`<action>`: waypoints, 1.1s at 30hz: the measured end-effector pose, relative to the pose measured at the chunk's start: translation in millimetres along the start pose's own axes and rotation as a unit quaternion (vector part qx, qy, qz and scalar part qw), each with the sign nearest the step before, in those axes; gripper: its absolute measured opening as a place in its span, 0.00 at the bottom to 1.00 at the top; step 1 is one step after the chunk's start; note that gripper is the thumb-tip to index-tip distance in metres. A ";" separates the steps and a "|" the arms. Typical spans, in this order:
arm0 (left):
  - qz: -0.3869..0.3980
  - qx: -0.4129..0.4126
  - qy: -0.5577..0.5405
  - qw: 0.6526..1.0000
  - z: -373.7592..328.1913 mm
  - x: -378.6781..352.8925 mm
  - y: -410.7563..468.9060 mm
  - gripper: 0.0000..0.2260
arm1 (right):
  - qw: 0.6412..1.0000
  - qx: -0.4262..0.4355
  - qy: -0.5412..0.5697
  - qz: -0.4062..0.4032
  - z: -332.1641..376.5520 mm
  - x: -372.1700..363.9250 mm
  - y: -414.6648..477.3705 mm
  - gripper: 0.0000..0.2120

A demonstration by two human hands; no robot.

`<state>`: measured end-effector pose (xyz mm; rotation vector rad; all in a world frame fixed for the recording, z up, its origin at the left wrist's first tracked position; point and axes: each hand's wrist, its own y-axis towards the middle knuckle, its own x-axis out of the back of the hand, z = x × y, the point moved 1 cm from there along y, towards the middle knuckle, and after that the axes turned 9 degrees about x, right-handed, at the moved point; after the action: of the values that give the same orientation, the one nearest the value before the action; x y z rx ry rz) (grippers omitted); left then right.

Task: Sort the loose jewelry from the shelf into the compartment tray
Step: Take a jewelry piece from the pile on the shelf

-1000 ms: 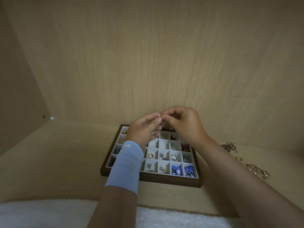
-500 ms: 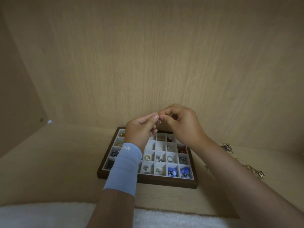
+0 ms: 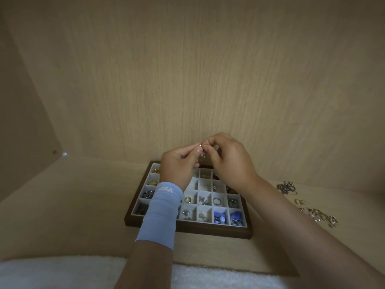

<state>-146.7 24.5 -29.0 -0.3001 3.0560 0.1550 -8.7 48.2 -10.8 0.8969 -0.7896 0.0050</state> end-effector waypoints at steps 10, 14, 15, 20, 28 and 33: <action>-0.001 0.045 -0.010 0.999 2.5 4.2 2.9 0.07 | 0.997 -0.067 0.034 0.014 -0.4 2.6 0.0 0.05; -0.004 0.053 -0.020 0.998 2.5 4.9 1.8 0.07 | 0.998 -0.055 0.009 -0.003 3.3 -0.4 0.4 0.06; -0.005 0.057 -0.021 0.998 2.3 5.5 1.5 0.07 | 0.999 -0.050 0.003 -0.005 3.6 -1.3 0.2 0.05; 0.014 0.014 0.076 0.997 6.9 10.9 4.8 0.07 | 0.997 -0.026 -0.003 0.068 -5.9 1.6 1.0 0.05; 0.027 -0.029 0.469 0.882 24.0 10.8 9.6 0.12 | 0.906 0.055 -0.239 0.345 -17.2 -4.7 12.1 0.06; 0.034 -0.037 0.484 0.873 24.0 9.5 9.1 0.11 | 0.875 0.079 -0.276 0.389 -16.6 -16.9 16.8 0.09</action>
<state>-156.4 34.2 -52.7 -0.3529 4.0727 0.1584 -16.1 75.9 -15.7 0.6774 -1.6727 0.5522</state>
